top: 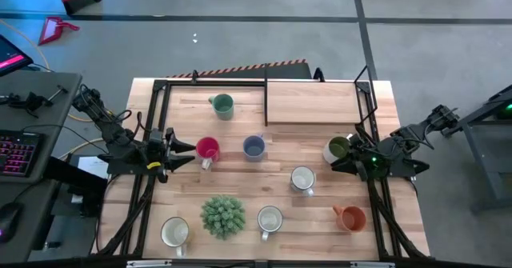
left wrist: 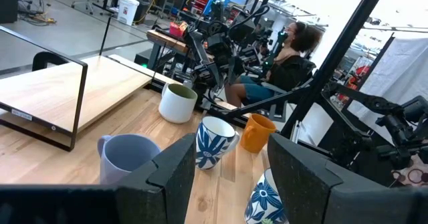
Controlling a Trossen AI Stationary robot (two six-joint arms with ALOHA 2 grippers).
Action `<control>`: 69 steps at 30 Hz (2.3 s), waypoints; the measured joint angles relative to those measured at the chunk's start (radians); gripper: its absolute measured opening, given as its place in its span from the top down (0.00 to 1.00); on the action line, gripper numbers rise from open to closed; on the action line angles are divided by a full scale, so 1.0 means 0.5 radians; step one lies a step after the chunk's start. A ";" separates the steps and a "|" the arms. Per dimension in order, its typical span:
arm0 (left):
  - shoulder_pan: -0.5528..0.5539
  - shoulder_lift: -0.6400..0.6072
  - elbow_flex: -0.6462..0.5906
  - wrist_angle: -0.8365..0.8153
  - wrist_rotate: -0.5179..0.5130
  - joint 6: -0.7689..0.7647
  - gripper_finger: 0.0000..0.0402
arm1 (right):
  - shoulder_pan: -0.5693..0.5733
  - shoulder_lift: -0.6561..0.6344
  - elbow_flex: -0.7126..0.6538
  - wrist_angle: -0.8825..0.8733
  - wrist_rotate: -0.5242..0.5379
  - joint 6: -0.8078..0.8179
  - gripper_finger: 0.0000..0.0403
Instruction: Place coffee mugs
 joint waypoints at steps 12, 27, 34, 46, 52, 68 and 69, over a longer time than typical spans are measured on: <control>0.000 0.000 0.000 0.000 0.001 0.000 0.57 | 0.000 0.000 0.000 0.000 0.000 0.000 0.73; 0.001 0.000 0.000 0.000 -0.296 0.377 0.57 | 0.001 0.000 0.000 0.001 0.023 -0.028 0.73; 0.001 0.001 0.000 0.002 -0.320 0.385 0.57 | 0.001 0.000 0.000 0.001 0.120 -0.110 0.73; 0.001 0.000 0.000 0.123 -0.433 0.386 0.57 | 0.000 0.000 0.000 0.002 0.319 -0.236 0.73; 0.001 0.001 0.000 0.125 -0.430 0.286 0.57 | 0.000 0.019 0.001 0.024 0.458 -0.176 0.73; 0.225 -0.035 0.000 0.125 0.150 0.074 0.57 | -0.046 0.025 0.001 1.056 0.736 -1.449 0.73; 0.278 -0.035 0.000 0.132 0.226 0.120 0.57 | -0.067 0.025 0.001 1.111 0.676 -1.554 0.73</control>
